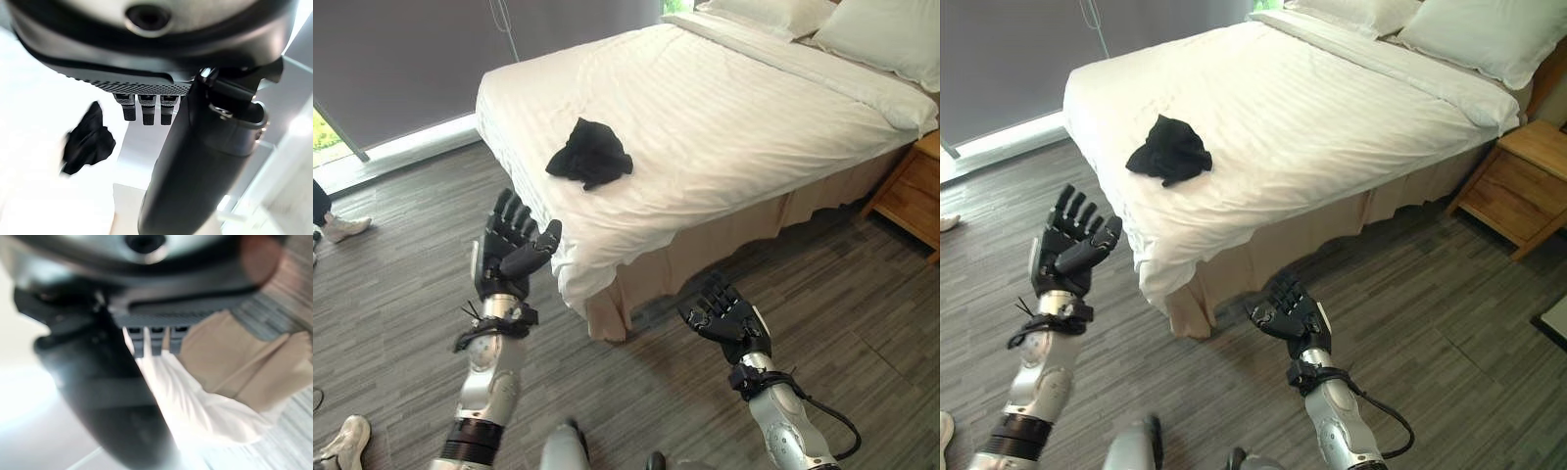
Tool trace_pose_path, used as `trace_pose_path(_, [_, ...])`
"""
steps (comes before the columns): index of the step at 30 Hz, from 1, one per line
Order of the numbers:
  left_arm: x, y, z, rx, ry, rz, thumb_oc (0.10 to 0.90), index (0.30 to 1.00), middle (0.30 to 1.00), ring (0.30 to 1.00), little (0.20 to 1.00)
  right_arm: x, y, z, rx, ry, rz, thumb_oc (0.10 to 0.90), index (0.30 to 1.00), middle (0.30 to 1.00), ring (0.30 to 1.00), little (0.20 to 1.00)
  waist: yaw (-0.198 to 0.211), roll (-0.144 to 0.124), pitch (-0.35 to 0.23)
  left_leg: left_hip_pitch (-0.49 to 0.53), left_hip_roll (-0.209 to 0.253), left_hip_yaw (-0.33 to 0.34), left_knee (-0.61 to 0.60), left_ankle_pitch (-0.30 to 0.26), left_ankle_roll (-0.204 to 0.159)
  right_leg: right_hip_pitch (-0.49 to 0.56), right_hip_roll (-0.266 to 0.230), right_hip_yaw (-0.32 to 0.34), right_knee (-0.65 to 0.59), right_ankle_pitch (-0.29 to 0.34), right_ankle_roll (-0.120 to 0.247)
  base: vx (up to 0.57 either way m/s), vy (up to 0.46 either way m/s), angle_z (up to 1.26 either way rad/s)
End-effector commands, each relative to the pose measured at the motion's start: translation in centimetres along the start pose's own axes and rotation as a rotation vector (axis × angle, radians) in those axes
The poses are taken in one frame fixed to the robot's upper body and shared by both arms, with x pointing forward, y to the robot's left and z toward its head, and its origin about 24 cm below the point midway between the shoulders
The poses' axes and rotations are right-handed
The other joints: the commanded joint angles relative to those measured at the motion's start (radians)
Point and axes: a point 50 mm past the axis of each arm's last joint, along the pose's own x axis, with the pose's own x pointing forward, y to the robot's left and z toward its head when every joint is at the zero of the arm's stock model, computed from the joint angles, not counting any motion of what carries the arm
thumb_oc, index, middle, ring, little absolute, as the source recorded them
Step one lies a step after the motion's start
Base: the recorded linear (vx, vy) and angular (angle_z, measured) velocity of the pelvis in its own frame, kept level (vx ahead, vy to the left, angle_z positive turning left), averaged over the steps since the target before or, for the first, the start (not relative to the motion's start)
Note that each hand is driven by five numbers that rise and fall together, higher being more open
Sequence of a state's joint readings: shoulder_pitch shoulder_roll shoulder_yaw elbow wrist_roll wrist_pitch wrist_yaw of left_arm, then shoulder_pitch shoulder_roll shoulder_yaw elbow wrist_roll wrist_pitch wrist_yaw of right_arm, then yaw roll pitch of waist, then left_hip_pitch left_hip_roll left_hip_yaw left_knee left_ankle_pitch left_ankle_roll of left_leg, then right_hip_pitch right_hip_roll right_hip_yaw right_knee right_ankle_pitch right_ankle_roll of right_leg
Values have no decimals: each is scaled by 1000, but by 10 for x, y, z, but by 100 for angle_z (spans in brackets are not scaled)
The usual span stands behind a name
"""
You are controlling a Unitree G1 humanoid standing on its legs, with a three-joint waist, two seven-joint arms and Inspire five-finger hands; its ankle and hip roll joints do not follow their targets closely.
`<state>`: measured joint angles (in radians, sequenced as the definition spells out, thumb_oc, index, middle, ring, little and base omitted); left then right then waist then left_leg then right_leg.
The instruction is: Pick up bed clothes into laundry basket.
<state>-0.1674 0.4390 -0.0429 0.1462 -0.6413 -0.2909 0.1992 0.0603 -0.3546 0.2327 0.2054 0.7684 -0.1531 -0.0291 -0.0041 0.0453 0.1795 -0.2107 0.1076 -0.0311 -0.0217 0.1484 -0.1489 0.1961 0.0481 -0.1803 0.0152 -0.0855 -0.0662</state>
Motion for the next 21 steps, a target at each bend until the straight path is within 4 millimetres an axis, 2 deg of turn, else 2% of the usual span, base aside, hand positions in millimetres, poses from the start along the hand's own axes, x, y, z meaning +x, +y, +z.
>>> trace_pose_path(1, [39,8,106,197,-448,-23,800,900,900,900,900,6,31,26,15,-138,204,800,900,900,900,900,20,-12,-66,17,-9,19,3,68,-22,140,-155,165,-21,-130,182,342,152,-55])
trace_pose_path(2, [39,8,106,197,-448,-23,800,900,900,900,900,6,31,26,16,-138,204,800,900,900,900,900,22,-14,-66,18,-10,22,3,67,-22,138,-157,167,-18,-133,183,297,166,-57])
trace_pose_path(3, [43,11,108,242,-446,-13,800,900,900,900,900,4,32,20,10,-111,211,800,900,900,900,900,19,-17,-74,21,-6,46,12,67,-13,139,-176,165,-1,-133,198,311,204,-47])
trace_pose_path(4, [46,19,112,292,-439,14,800,900,900,900,900,3,33,16,5,-92,221,800,900,900,900,900,19,-26,-86,28,-22,54,32,50,5,114,-206,181,64,-97,225,309,204,-40])
trace_pose_path(5, [46,19,112,292,-439,14,800,900,900,900,900,3,33,16,5,-92,221,800,900,900,900,900,20,-27,-87,27,-22,55,32,50,5,113,-207,182,64,-97,225,403,309,-39])
trace_pose_path(6, [57,15,121,353,-452,25,800,900,900,900,900,2,37,9,32,-67,215,800,900,900,900,900,4,-31,-76,70,-37,92,68,-10,61,-20,-251,237,347,99,252,371,319,-35])
trace_pose_path(7, [63,13,126,390,-461,34,800,900,900,900,900,2,40,7,57,-61,220,800,900,900,900,900,-17,-17,-62,102,-35,93,56,-23,75,-81,-239,271,454,167,250,482,435,-49])
trace_pose_path(8, [71,15,133,475,-461,42,800,900,900,900,900,0,40,2,55,-48,222,800,900,900,900,900,-48,-10,-40,148,-45,88,42,-43,87,-139,-237,295,542,197,249,342,376,-41])
trace_pose_path(9, [78,17,143,538,-474,54,800,900,900,900,900,-3,41,-1,46,-35,236,800,900,900,900,900,-79,9,-17,183,-38,86,27,-60,95,-212,-206,307,595,191,240,329,301,-18])
trace_pose_path(10, [84,19,147,561,-469,62,800,900,900,900,900,-4,43,-4,59,-22,241,800,900,900,900,900,-96,7,-10,213,-39,88,14,-71,97,-260,-208,295,625,155,239,363,221,6])
trace_pose_path(12, [97,24,153,552,-446,103,800,900,900,900,900,-10,43,-12,100,8,244,800,900,900,900,900,-143,5,-5,266,-46,91,-14,-94,85,-308,-232,261,469,116,237,490,96,18])
trace_pose_path(13, [109,26,161,597,-417,119,800,900,900,900,900,-17,39,-19,106,47,248,800,900,900,900,900,-192,-13,-5,303,-83,69,-25,-121,79,-322,-189,254,225,82,244,450,43,8])
trace_pose_path(14, [110,25,162,597,-418,115,800,900,900,900,900,-17,39,-19,108,46,247,800,900,900,900,900,-194,-14,-1,309,-82,64,-26,-125,80,-309,-189,248,216,81,244,427,21,12])
trace_pose_path(15, [113,24,161,616,-410,116,800,900,900,900,900,-21,37,-24,110,68,245,800,900,900,900,900,-213,-25,-1,322,-93,56,-31,-137,79,-334,-172,270,135,90,255,245,7,47])
trace_pose_path(16, [117,32,165,685,-386,143,800,900,900,900,900,-26,29,-31,89,105,225,800,900,900,900,900,-223,-31,-2,330,-92,45,-25,-152,73,-292,-175,285,89,82,258,231,7,44])
trace_pose_path(17, [119,30,166,686,-389,138,800,900,900,900,900,-26,29,-32,94,102,224,800,900,900,900,900,-222,-35,4,334,-93,42,-22,-154,73,-283,-177,281,83,83,258,210,15,52])
trace_pose_path(18, [121,17,162,620,-390,107,800,900,900,900,900,-29,26,-33,130,112,204,800,900,900,900,900,-213,-47,-15,327,-102,30,-11,-161,75,-257,-185,322,90,88,260,101,17,43])
trace_pose_path(21, [124,16,151,616,-345,99,800,900,900,900,900,-31,24,-32,132,115,201,800,900,900,900,900,-213,-43,-27,327,-105,26,-34,-153,81,-243,-182,331,44,107,258,163,0,41])
